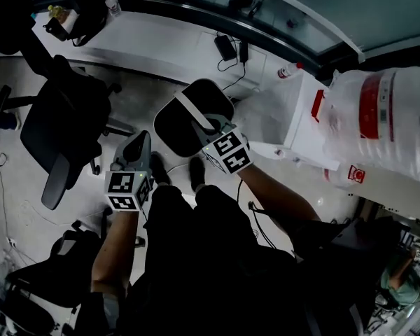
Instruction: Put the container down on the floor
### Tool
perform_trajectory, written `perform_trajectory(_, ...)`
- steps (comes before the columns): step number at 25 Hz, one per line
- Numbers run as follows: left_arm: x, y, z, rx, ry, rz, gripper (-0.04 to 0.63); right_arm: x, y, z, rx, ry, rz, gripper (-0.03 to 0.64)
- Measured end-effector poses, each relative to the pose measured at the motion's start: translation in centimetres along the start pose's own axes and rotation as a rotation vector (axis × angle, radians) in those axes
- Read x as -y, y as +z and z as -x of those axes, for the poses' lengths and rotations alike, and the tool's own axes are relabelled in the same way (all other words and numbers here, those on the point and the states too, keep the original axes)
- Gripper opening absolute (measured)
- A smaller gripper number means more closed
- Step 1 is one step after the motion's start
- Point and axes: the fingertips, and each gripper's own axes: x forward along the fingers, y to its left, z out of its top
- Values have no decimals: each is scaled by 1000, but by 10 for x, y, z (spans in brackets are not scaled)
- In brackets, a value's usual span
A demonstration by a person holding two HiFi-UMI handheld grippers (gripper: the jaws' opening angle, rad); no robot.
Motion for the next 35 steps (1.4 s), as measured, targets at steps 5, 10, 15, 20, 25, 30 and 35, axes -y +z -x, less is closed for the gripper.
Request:
perform_trajectory(5,-21,-34,-23,-55,-34,13,8,-5,-25,-35,-42,10,-7,8)
perform_trajectory(10,-50,-68,-58,-92,-27,22,8,-3,-50,-76,-71,22,3,8)
perform_trajectory(15,-74,-97,-84,-115,-24,42,8,-5,-79,-112,-107,39,9,8)
perform_trajectory(20,-86,-130,-112,-166,-32,52,8,1,-110,-144,-141,41,4,8)
perform_trajectory(25,-93,-162,-133,-217,-34,56,8,8,-140,-171,-166,37,1,8)
perform_trajectory(30,-92,-190,-151,-247,-45,55,8,17,-173,-192,-193,27,-11,8)
perform_trajectory(35,-92,-219,-165,-263,-50,58,8,22,-207,-212,-227,17,9,8)
